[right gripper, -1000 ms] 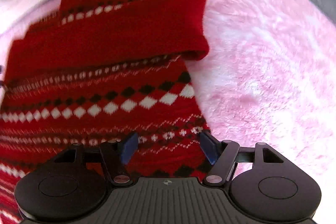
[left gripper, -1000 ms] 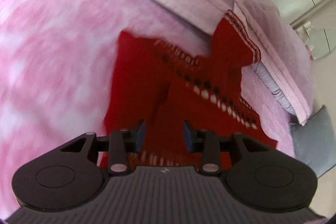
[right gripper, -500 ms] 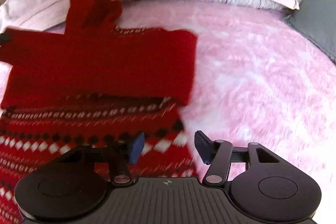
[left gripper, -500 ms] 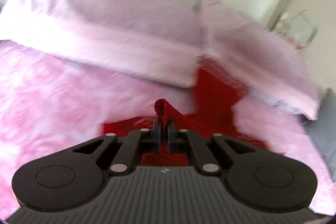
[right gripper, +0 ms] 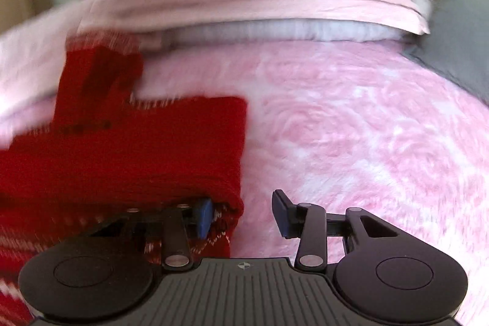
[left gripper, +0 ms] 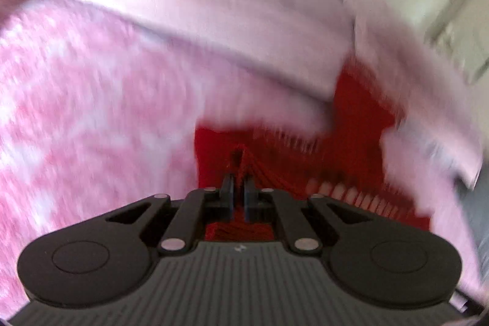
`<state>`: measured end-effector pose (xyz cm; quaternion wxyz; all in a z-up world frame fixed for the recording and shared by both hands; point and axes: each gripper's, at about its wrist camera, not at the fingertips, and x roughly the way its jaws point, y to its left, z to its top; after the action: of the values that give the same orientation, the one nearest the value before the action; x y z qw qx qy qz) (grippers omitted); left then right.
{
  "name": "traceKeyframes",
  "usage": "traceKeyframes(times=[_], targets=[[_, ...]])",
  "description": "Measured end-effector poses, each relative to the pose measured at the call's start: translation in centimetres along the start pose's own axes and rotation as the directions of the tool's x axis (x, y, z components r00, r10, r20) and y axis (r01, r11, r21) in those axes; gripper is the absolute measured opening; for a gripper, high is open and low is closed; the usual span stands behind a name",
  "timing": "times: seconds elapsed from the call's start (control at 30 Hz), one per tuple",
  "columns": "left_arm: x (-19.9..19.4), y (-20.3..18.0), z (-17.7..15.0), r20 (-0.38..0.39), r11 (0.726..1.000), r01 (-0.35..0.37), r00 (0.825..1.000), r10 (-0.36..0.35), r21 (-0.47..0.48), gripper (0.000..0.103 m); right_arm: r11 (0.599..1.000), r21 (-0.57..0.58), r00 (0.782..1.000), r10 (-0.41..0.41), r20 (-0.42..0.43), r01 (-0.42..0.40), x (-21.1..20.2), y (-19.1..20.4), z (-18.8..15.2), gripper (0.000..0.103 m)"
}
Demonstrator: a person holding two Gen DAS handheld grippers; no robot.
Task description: Fold clothes
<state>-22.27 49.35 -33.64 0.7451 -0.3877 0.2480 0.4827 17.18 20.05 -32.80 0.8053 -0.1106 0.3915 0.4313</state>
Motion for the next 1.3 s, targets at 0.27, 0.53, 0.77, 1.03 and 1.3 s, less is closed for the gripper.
traceKeyframes(times=[0.27, 0.53, 0.77, 1.03, 1.3], targets=[[-2.4, -0.2, 0.0, 0.084, 1.000, -0.006, 0.996, 0.005, 0.013, 0.003, 0.998, 0.057, 0.995, 0.029, -0.093, -0.023, 0.1, -1.9, 0.4, 0.041], [-2.1, 0.4, 0.1, 0.027, 0.994, -0.109, 0.994, 0.110, -0.023, 0.020, 0.999, -0.052, 0.990, -0.017, -0.142, 0.009, -0.3, -1.1, 0.7, 0.042], [-2.7, -2.8, 0.1, 0.022, 0.993, 0.009, 1.000, -0.012, 0.121, 0.015, 0.989, -0.142, 0.999, 0.019, -0.042, -0.025, -1.3, 0.6, 3.1, 0.042], [1.3, -2.9, 1.9, -0.095, 0.995, 0.002, 0.995, 0.008, 0.103, 0.015, 0.980, -0.175, 0.981, 0.056, -0.187, -0.090, 4.9, 2.3, 5.4, 0.042], [4.1, -5.8, 10.6, -0.027, 0.991, 0.129, 0.991, -0.129, 0.023, 0.036, 0.958, 0.063, 0.945, 0.286, -0.157, -0.280, 9.4, 3.3, 15.6, 0.042]])
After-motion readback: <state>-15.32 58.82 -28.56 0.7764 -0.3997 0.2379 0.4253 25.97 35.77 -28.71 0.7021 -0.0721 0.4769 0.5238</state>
